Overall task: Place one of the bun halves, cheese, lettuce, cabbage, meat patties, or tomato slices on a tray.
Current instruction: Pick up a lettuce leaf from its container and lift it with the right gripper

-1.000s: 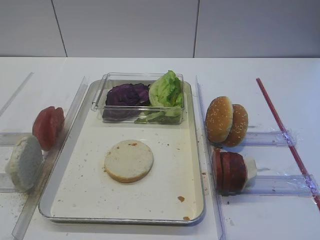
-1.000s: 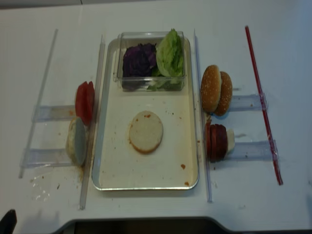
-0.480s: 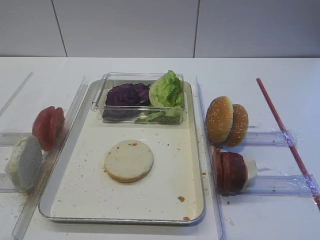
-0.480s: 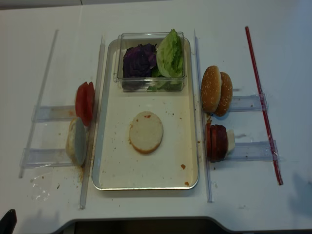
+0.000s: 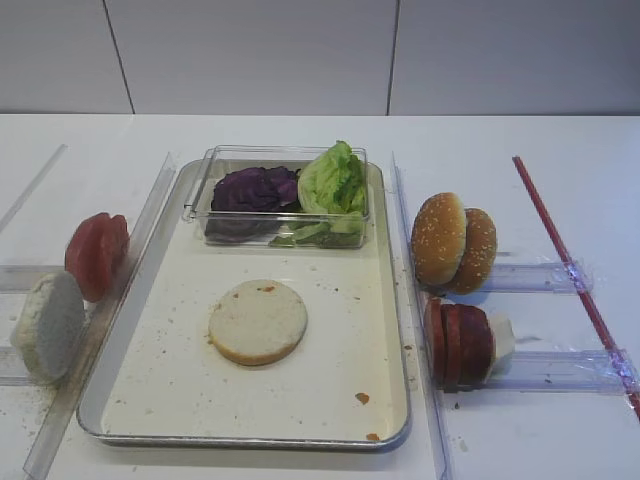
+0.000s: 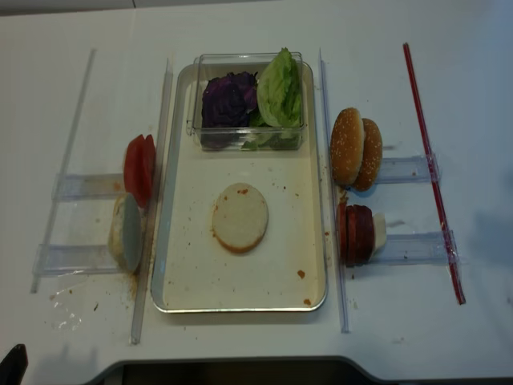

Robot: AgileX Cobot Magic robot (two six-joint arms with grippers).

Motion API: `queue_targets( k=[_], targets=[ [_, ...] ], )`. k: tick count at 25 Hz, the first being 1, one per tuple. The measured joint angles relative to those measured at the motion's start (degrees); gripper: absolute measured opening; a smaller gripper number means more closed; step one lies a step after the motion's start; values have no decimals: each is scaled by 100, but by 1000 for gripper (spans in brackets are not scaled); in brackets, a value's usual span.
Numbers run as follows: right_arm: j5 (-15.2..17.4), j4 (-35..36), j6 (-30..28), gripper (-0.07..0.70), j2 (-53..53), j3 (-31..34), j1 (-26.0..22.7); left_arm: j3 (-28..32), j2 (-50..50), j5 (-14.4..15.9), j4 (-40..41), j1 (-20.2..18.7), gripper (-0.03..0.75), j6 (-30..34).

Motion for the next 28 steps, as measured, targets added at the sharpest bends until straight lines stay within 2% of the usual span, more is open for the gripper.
queue_targets(
  k=[4, 10, 17, 19, 22, 28],
  targets=[
    [222, 23, 0, 519, 869, -833, 0, 0, 0, 0, 0, 0, 287, 0],
    [262, 324, 22, 519, 2053, -2107, 0, 0, 0, 0, 0, 0, 287, 0],
    [270, 336, 219, 519, 2966, -2958, 72, 0, 0, 0, 0, 0, 287, 0],
    [270, 81, 358, 519, 3183, -3123, 318, 0, 0, 0, 0, 0, 287, 0],
    [270, -242, 661, 519, 3534, -3393, 953, 0, 0, 0, 0, 0, 287, 0],
    [270, -441, 1256, 519, 4529, -3905, 2074, 0, 0, 0, 0, 0, 287, 0]
  ],
)
